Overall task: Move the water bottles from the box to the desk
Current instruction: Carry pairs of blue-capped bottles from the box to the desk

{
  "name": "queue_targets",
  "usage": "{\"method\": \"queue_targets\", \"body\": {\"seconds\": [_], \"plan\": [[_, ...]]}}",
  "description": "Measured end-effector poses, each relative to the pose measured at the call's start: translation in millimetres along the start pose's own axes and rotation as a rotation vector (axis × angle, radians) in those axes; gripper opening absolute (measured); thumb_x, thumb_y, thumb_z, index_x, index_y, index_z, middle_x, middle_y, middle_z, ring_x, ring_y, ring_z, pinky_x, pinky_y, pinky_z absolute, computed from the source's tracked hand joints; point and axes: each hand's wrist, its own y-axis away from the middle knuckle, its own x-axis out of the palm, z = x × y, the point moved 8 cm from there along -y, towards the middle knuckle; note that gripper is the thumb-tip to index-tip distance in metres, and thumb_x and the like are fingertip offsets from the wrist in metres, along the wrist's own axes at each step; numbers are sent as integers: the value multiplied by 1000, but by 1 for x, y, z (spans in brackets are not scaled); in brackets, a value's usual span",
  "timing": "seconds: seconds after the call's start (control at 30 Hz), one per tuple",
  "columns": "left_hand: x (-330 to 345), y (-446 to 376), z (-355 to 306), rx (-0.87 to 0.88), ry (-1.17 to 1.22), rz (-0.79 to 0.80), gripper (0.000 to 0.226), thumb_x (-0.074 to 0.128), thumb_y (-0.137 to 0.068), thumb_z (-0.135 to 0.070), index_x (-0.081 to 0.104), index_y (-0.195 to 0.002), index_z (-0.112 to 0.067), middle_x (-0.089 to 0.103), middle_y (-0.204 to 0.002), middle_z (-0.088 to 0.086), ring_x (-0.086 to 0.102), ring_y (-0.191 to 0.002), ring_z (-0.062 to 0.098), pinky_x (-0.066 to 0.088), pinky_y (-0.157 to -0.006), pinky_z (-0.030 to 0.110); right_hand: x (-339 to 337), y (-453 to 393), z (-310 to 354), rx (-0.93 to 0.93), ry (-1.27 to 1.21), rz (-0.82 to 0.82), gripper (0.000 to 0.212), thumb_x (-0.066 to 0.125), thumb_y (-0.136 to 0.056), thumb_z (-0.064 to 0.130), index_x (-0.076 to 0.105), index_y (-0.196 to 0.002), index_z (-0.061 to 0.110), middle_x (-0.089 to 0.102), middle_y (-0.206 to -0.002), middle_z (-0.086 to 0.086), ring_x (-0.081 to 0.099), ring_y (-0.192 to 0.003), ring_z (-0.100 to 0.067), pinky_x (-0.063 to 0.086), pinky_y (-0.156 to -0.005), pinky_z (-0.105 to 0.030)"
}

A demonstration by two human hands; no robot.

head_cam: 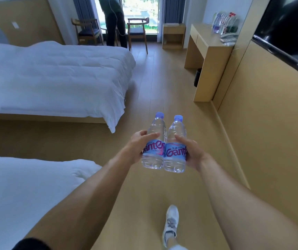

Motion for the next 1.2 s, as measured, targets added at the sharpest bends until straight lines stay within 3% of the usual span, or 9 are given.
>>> {"method": "queue_targets", "body": {"seconds": [0.23, 0.33, 0.43, 0.57, 0.77, 0.93, 1.07, 1.2], "plan": [[-21, -124, -65, 27, -46, -89, 42, 77, -88, -25, 61, -121, -5, 70, -105, 22, 72, -93, 34, 59, -90, 51, 9, -138, 75, 32, -11, 135, 65, 68, -86, 29, 49, -138, -5, 59, -128, -35, 60, -113, -50, 46, -103, -60], [-27, -173, -99, 59, -16, -123, 50, 80, -84, -29, 60, -125, -6, 68, -116, 26, 70, -105, 41, 55, -95, 56, 17, -191, 116, 41, 1, 213, 67, 69, -82, 30, 51, -136, -5, 66, -115, -30, 69, -94, -41, 59, -86, -51], [-31, -217, -130, 87, 11, -144, 55, 81, -83, -29, 59, -127, -5, 66, -121, 29, 66, -111, 45, 53, -97, 60, 22, -235, 153, 36, 33, 256, 67, 70, -81, 30, 51, -135, -5, 67, -114, -29, 71, -90, -40, 62, -75, -46], [-36, -274, -162, 112, 53, -172, 55, 82, -83, -26, 58, -127, -3, 66, -122, 29, 65, -112, 46, 52, -98, 60, 22, -291, 195, 9, 73, 280, 66, 70, -83, 29, 51, -136, -6, 65, -119, -31, 70, -93, -40, 61, -82, -48], [-45, -374, -200, 129, 35, -145, 56, 84, -79, -31, 60, -124, -8, 70, -116, 24, 72, -98, 36, 60, -88, 49, 17, -380, 243, 8, 112, 261, 67, 71, -82, 32, 51, -135, -5, 69, -109, -25, 72, -89, -36, 62, -77, -45], [-55, -480, -240, 136, 30, -104, 68, 90, -67, -37, 61, -121, -9, 71, -111, 21, 75, -90, 31, 61, -76, 41, 13, -467, 295, -34, 122, 177, 67, 70, -84, 31, 49, -136, -5, 65, -117, -28, 67, -98, -39, 55, -92, -53], [-59, -579, -286, 105, 18, -37, 51, 83, -81, -27, 60, -121, -8, 72, -103, 17, 75, -84, 26, 60, -70, 36, 6, -548, 350, -68, 124, 63, 54, 61, -94, 25, 49, -137, -6, 57, -131, -35, 59, -114, -49, 44, -106, -61], [-52, -662, -335, 74, -3, 28, 43, 77, -88, -19, 58, -124, -4, 70, -100, 15, 72, -82, 25, 63, -68, 37, -3, -619, 404, -93, 112, -8, 50, 60, -96, 23, 51, -137, -5, 59, -129, -34, 55, -121, -53, 46, -103, -60]]}}
